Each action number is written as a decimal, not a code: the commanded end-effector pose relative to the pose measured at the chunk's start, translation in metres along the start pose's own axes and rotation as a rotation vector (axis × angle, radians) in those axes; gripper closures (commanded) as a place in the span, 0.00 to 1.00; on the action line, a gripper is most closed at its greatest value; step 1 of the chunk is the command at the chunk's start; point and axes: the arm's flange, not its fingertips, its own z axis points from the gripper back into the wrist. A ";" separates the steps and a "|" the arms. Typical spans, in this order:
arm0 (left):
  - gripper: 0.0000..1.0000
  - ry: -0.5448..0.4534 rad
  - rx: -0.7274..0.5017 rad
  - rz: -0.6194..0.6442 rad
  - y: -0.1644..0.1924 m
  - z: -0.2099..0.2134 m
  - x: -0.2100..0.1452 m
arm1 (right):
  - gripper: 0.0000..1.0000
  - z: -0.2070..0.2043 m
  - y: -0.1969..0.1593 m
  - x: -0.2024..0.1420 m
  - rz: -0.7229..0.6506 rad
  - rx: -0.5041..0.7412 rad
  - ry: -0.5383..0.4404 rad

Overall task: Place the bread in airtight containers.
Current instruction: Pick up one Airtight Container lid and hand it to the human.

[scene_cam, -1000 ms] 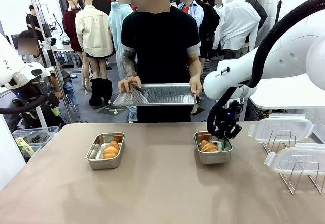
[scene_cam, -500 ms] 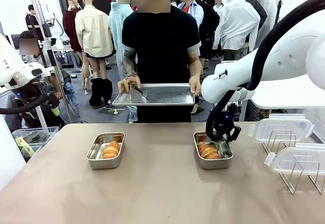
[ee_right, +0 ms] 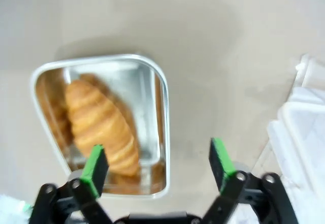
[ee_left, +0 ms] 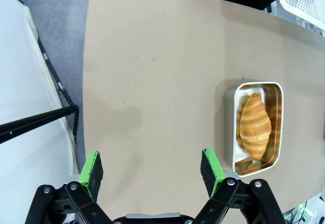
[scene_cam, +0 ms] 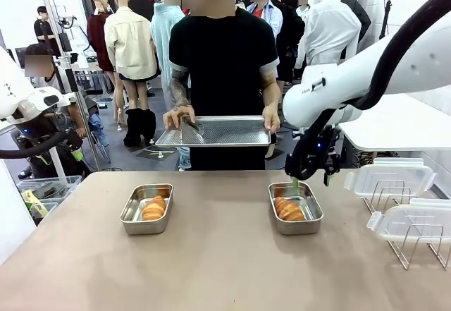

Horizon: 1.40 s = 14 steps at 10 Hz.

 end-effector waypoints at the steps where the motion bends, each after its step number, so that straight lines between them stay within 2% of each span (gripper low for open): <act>1: 0.00 0.002 0.010 -0.006 0.001 0.003 -0.001 | 0.00 0.033 -0.005 -0.026 0.065 -0.012 -0.037; 2: 0.00 0.002 0.010 -0.006 0.001 0.003 -0.001 | 0.00 0.059 -0.009 -0.041 0.120 -0.009 -0.023; 3: 0.00 0.002 0.010 -0.006 0.001 0.003 -0.001 | 0.00 0.083 -0.014 -0.051 0.108 -0.026 -0.012; 5: 0.00 0.002 0.010 -0.006 0.001 0.003 -0.001 | 0.00 0.128 -0.038 -0.071 0.154 0.004 0.022; 6: 0.00 0.002 0.010 -0.006 0.001 0.003 -0.001 | 0.00 0.144 -0.054 -0.091 0.178 -0.022 0.053; 8: 0.00 0.002 0.010 -0.006 0.001 0.003 -0.001 | 0.00 0.168 -0.088 -0.127 0.167 0.014 -0.023; 9: 0.00 0.002 0.010 -0.006 0.001 0.003 -0.001 | 0.00 0.174 -0.111 -0.140 0.183 0.012 -0.012; 11: 0.00 0.002 0.010 -0.006 0.001 0.003 -0.001 | 0.00 0.182 -0.160 -0.160 0.080 0.098 -0.098; 12: 0.00 0.002 0.010 -0.006 0.001 0.003 -0.001 | 0.00 0.182 -0.174 -0.162 0.096 0.066 -0.129; 13: 0.00 0.002 0.010 -0.006 0.001 0.003 -0.001 | 0.00 0.180 -0.181 -0.155 0.097 0.068 -0.131; 14: 0.00 0.002 0.010 -0.006 0.001 0.003 -0.001 | 0.00 0.195 -0.170 -0.160 0.081 0.049 -0.076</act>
